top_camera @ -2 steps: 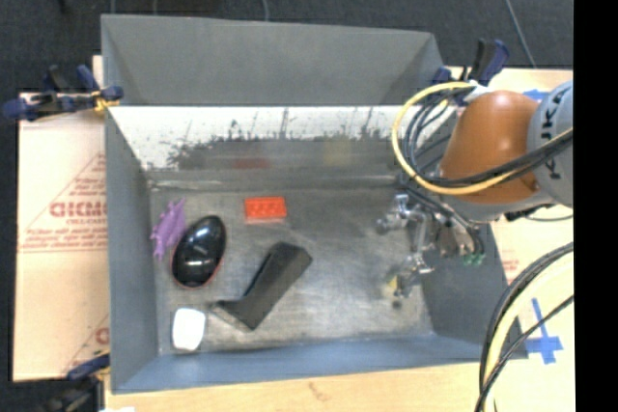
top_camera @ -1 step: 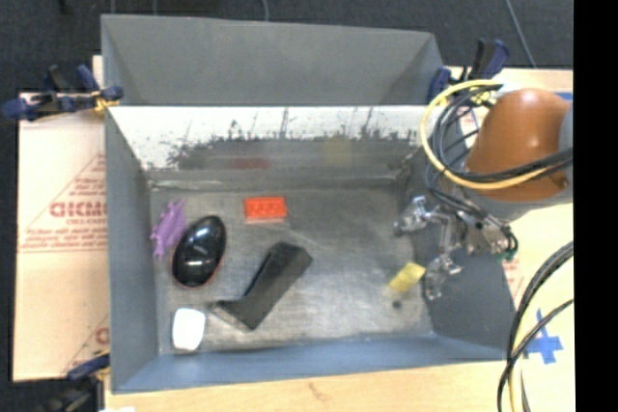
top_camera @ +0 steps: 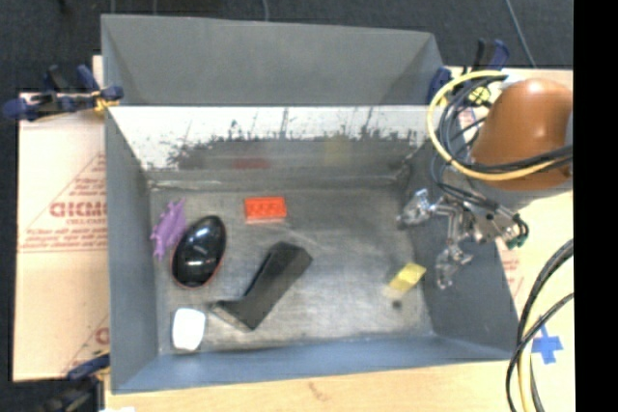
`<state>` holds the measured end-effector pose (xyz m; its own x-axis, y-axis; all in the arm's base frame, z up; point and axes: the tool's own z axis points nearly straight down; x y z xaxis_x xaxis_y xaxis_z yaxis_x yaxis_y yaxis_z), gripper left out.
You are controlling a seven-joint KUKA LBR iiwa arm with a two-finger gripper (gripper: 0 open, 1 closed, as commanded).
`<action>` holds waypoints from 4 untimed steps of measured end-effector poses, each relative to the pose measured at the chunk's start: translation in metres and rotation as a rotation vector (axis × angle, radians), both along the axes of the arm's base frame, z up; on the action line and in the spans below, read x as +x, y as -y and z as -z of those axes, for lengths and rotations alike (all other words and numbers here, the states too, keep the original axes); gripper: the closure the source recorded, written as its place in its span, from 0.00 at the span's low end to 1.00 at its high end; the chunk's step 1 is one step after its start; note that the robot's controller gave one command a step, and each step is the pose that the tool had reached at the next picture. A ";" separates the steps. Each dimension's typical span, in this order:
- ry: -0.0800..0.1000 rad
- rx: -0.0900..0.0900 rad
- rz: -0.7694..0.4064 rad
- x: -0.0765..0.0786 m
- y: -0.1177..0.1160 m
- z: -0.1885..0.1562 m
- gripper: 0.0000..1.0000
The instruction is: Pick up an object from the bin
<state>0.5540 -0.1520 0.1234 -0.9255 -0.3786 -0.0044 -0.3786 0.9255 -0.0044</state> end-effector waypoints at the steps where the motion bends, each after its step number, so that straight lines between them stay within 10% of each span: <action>1: 0.006 0.010 -0.163 -0.009 0.005 0.049 0.00; 2: 0.008 -0.002 -0.199 -0.004 0.010 0.049 1.00; 4: 0.007 -0.002 -0.198 -0.004 0.010 0.049 1.00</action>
Offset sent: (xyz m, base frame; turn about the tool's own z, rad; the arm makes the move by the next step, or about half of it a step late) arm -0.0080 -0.0083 -0.0534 -0.2029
